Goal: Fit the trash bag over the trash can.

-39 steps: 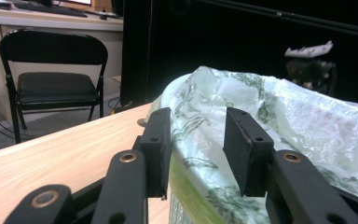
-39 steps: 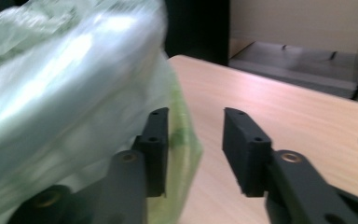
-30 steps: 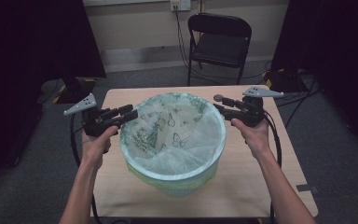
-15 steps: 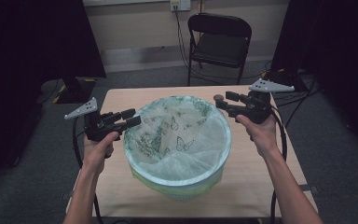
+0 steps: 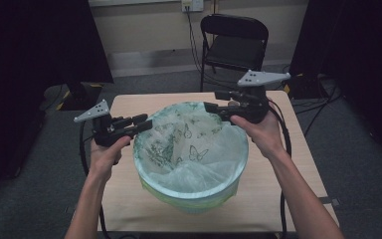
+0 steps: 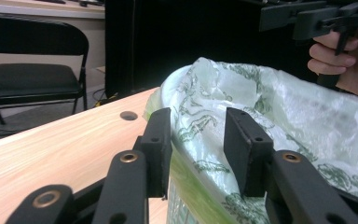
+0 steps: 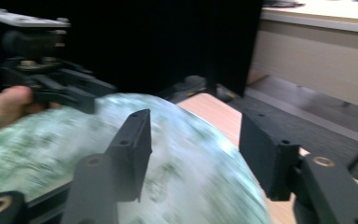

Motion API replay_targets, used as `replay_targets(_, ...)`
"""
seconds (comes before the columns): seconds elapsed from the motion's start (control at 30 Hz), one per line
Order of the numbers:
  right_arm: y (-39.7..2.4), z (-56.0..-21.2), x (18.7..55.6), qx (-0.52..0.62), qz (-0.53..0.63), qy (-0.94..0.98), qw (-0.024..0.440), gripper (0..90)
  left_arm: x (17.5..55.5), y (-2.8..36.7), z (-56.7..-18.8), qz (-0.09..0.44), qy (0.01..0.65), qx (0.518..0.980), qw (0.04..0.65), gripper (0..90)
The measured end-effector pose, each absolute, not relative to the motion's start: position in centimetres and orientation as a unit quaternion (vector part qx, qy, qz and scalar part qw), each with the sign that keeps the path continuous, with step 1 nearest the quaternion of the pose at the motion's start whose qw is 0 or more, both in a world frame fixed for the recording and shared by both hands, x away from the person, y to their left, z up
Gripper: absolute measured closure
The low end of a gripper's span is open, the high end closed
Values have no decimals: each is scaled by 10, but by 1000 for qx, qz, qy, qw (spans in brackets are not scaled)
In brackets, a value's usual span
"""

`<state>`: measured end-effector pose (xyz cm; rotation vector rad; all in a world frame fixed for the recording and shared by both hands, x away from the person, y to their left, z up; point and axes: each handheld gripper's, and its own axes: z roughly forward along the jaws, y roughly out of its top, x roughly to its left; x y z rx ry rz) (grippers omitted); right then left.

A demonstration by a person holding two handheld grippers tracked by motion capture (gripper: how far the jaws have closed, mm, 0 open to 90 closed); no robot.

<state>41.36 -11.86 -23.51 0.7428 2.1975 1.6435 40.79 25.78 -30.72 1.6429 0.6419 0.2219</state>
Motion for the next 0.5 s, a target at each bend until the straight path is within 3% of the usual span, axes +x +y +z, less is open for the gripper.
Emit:
replay_targets(0.17, -84, -227, 421, 226, 559, 789, 114, 517, 418, 246, -308, 90, 285, 716, 631, 622)
replay_targets(0.3, -57, -242, 435, 217, 522, 822, 68, 553, 422, 240, -309, 84, 285, 718, 630, 624)
replay_targets(0.5, -29, -263, 448, 197, 468, 861, 18, 486, 424, 236, -308, 93, 289, 722, 622, 623)
